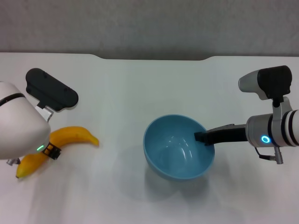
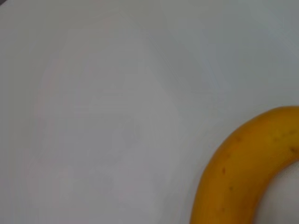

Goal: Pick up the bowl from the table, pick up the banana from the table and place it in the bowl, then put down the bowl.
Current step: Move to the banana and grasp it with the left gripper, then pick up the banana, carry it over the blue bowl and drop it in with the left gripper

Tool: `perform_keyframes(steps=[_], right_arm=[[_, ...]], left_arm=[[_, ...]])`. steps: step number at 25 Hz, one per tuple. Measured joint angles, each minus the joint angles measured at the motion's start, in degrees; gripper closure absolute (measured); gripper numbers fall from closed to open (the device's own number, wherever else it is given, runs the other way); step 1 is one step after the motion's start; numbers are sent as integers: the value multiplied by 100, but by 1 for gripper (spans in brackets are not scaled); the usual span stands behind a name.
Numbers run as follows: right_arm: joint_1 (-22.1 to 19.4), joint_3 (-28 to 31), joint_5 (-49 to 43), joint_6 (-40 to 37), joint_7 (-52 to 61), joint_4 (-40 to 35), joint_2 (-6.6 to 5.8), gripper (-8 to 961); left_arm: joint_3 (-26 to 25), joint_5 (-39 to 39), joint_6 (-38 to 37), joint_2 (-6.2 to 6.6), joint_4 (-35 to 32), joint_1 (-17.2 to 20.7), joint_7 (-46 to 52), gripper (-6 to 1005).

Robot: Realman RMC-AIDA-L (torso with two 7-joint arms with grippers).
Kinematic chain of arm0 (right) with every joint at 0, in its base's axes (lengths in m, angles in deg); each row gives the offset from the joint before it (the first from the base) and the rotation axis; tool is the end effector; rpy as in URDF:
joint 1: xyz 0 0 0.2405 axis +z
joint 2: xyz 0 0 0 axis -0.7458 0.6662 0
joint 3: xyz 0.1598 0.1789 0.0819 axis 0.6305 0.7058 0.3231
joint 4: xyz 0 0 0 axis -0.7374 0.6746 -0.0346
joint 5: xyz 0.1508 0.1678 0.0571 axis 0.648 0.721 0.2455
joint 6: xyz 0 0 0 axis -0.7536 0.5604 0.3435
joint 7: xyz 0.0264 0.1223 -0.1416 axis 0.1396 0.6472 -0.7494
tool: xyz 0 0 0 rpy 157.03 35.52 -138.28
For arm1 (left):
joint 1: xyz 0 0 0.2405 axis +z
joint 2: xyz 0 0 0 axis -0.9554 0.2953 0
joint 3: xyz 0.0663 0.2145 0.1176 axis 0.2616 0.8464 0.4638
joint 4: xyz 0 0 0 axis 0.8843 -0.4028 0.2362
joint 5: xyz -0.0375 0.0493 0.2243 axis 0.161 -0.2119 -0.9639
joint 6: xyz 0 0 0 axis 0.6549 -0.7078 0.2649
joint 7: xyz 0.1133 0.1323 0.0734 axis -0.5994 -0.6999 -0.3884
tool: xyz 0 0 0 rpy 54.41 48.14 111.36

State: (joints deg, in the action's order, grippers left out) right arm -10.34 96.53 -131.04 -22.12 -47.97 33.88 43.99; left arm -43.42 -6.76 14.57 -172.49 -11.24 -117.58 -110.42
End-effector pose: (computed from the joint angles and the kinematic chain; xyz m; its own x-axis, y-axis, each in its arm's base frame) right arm 0.2408 0.4445 -0.1023 0.6315 -0.7121 -0.3068 -0.7715 -0.5376 -0.3401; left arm -0.3099 0.4467 -0.0667 0.5837 0.8004 -0.1363 0.2927 -0.3641 -0.8842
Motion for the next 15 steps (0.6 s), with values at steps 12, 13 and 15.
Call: perform_keyframes(steps=[12, 13, 15], right_arm=[[-53, -5, -5, -42, 3, -2, 0, 918], [-53, -5, -5, -42, 1, -13, 0, 917], [-55, -5, -5, -43, -4, -29, 0, 917]], left_arm=[[-532, -280, 140, -136, 29, 117, 17, 466], [-619, -343, 144, -152, 53, 147, 18, 472], [-928, -546, 122, -196, 232, 303, 21, 485]])
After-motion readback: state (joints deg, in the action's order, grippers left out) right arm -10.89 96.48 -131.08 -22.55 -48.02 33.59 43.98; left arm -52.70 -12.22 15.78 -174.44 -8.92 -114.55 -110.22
